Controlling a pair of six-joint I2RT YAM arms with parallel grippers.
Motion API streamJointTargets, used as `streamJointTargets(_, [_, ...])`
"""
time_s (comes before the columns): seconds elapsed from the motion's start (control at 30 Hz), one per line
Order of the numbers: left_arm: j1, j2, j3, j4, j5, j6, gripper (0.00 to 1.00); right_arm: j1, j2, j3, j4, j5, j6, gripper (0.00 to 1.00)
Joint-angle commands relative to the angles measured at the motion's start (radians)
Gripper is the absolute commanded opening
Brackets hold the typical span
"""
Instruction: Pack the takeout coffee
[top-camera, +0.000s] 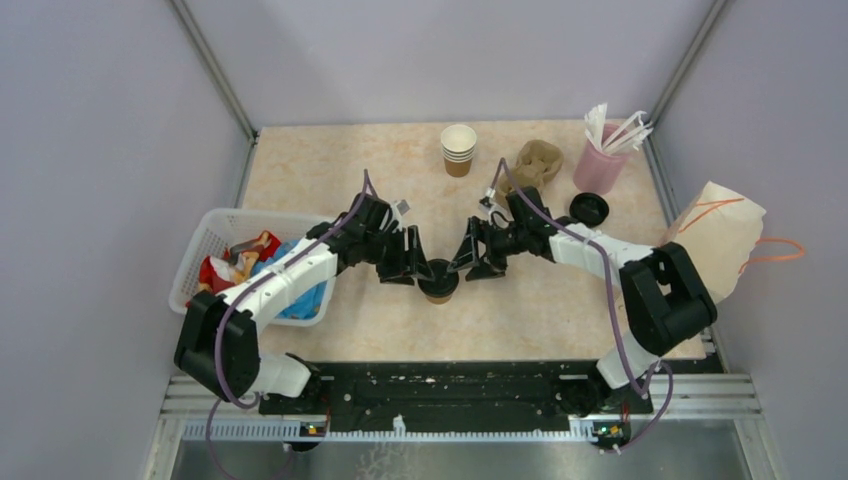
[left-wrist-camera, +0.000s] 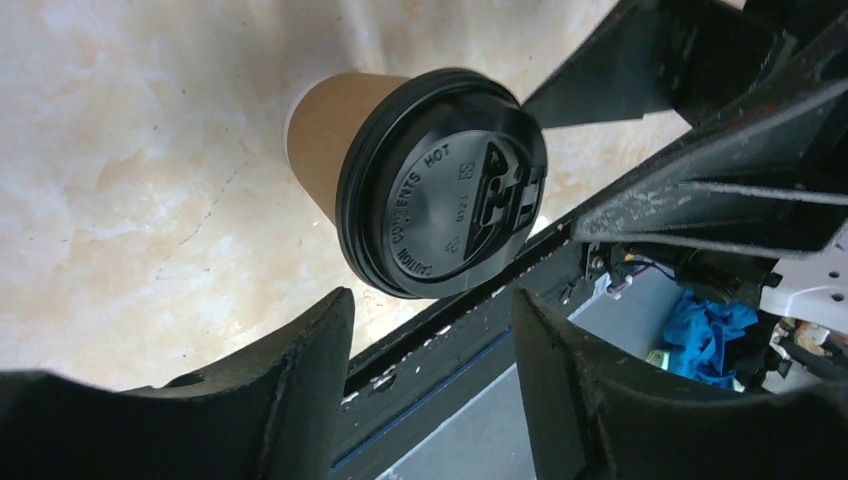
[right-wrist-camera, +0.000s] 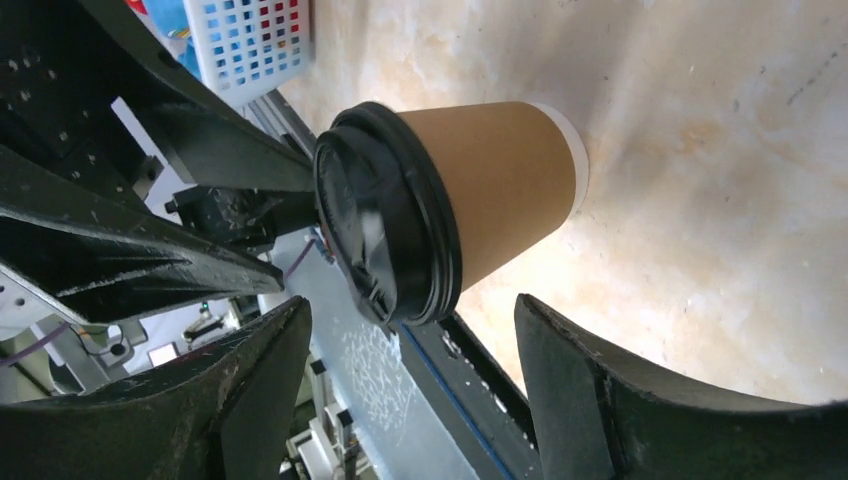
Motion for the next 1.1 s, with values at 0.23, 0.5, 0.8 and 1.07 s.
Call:
streamJointTargets(0.23, [0.009,0.028,-0.121,0.113,0.042,-0.036,0.48,0.028,0.102,-0.071,0.185,-0.119,-0.014,0.63])
streamJointTargets(0.5, [0.018,0.050,-0.173,0.120,0.021,-0.012,0.43,0.028,0.112,-0.123,0.274,-0.113,0.016,0.58])
streamJointTargets(0.8, [0.044,0.028,0.025,0.043,0.023,0.022,0.70,0.007,0.036,-0.007,0.131,-0.091,-0.006,0.71])
streamJointTargets(1.07, [0.037,0.011,0.110,-0.021,-0.013,0.113,0.99,-0.007,-0.023,0.087,-0.129,0.086,-0.129,0.80])
